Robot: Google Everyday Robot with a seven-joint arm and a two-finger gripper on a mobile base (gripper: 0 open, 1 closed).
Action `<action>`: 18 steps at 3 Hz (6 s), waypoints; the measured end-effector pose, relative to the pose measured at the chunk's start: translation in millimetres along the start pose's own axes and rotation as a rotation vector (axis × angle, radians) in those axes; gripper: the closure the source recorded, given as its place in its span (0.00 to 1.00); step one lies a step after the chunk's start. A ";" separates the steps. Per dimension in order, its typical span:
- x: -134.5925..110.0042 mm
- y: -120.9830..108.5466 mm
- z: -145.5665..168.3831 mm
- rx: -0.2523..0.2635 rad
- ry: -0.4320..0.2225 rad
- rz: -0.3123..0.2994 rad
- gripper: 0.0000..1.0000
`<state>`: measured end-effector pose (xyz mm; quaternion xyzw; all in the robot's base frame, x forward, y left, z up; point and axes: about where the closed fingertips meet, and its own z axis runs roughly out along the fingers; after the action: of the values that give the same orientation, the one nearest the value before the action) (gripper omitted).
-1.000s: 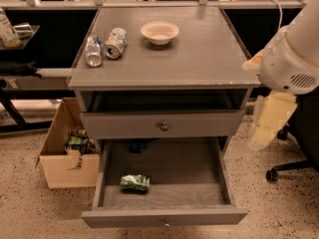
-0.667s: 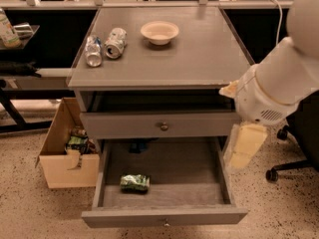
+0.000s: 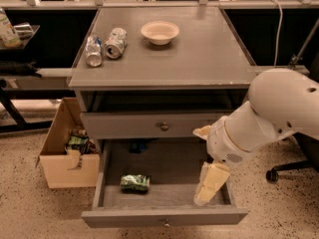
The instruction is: Pick green can from middle drawer and place on counter
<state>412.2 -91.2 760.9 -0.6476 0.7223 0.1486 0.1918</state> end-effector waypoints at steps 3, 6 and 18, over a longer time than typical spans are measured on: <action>4.6 -4.5 59.7 -0.031 0.012 -0.033 0.00; 6.2 -15.7 232.9 -0.057 -0.029 -0.122 0.00; 14.8 -99.3 392.4 -0.054 -0.332 -0.076 0.88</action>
Offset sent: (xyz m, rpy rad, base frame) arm 0.0154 0.0132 -0.0553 0.0289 0.0386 0.0284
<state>542.7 65.9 411.2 -0.6458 0.6515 0.2658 0.2964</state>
